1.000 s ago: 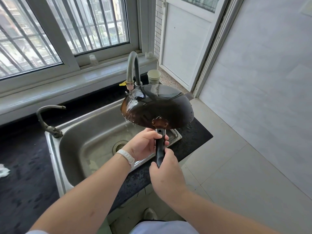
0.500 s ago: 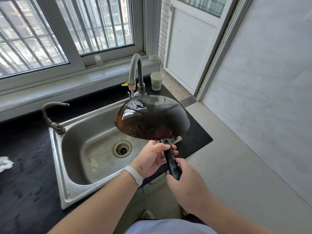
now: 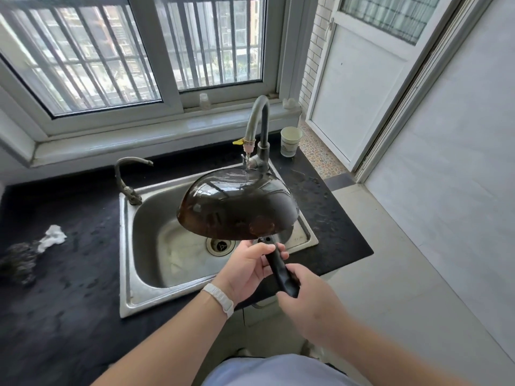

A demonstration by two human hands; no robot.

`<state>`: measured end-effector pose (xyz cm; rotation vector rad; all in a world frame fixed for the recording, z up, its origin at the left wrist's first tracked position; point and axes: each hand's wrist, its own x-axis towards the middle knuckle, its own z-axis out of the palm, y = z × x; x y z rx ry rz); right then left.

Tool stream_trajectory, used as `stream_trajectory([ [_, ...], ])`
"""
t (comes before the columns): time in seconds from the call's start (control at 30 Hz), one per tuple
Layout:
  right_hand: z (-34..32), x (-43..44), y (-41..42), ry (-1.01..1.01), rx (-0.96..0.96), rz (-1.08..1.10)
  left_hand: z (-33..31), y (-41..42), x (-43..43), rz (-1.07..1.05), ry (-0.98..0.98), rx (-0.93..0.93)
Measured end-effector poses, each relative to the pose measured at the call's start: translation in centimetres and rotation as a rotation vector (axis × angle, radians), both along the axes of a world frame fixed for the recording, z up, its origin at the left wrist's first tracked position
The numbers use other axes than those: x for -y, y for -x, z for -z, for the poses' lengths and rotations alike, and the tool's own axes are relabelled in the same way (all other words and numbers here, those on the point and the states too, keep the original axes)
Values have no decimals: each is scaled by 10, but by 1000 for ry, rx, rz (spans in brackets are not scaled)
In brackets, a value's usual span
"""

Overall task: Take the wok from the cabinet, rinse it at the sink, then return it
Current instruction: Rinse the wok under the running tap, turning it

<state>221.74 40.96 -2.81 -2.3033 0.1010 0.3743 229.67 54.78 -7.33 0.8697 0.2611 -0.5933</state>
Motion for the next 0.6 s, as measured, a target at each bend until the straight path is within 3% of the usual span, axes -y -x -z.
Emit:
stream_trajectory([
  [0.6,13,-4,-55,23,-84,-138,17,-23,-19,-131,-59,-66],
])
